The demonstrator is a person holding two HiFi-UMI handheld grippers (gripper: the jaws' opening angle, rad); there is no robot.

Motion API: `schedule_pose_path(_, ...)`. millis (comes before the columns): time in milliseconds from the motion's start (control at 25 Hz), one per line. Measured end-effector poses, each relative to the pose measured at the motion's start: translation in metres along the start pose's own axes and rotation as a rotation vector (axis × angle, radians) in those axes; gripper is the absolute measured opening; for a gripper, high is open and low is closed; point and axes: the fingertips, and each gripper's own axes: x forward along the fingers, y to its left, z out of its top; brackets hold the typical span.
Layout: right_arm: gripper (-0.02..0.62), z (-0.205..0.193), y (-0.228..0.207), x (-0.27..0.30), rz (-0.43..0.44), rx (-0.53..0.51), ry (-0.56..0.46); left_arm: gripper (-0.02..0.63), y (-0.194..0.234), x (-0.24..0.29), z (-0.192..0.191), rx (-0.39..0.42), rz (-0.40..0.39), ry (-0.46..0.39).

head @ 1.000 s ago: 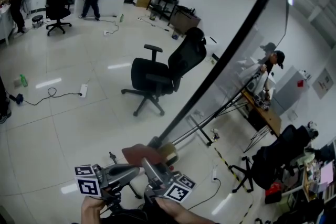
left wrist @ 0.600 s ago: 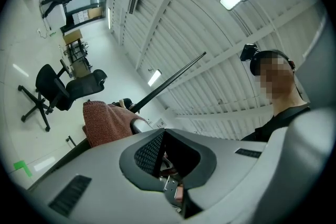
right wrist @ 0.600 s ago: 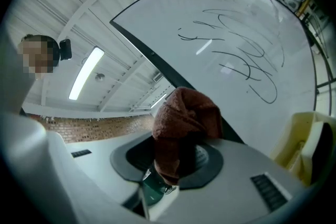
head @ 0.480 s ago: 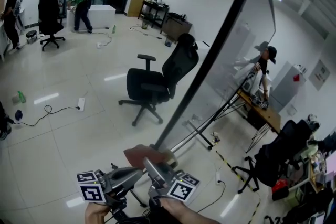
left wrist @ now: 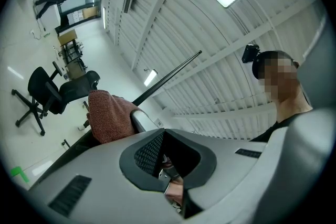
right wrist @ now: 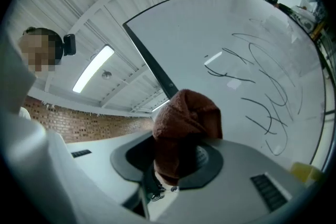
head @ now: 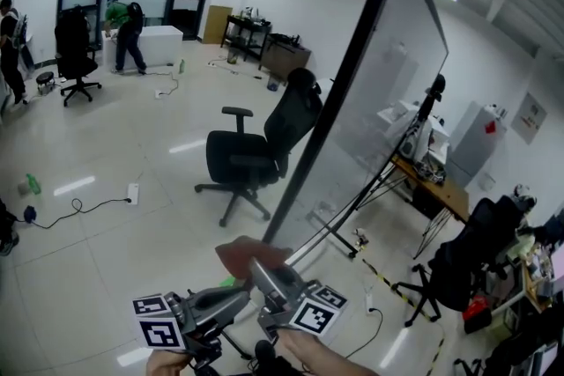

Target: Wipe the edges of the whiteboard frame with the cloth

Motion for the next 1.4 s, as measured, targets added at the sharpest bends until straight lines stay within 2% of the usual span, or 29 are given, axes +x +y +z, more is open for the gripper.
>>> schedule_pose_path(240, 0.117, 0.02, 0.013, -0.003, 0.015, -0.123, 0.003, -0.012, -0.012, 0.012, 0.014, -0.016, 0.003, -0.039)
schedule_pose_path(440, 0.117, 0.03, 0.021, 0.002, 0.029, -0.195, 0.014, -0.012, -0.021, 0.013, 0.026, 0.0, -0.011, -0.052)
schedule_pose_path(800, 0.117, 0.061, 0.042, 0.006, 0.065, -0.211, -0.036, -0.012, -0.036, 0.023, 0.035, 0.026, -0.039, -0.054)
schedule_pose_path(1400, 0.117, 0.116, 0.079, 0.021, 0.164, -0.179, -0.136, -0.012, -0.072, 0.048, 0.08, 0.107, -0.112, -0.075)
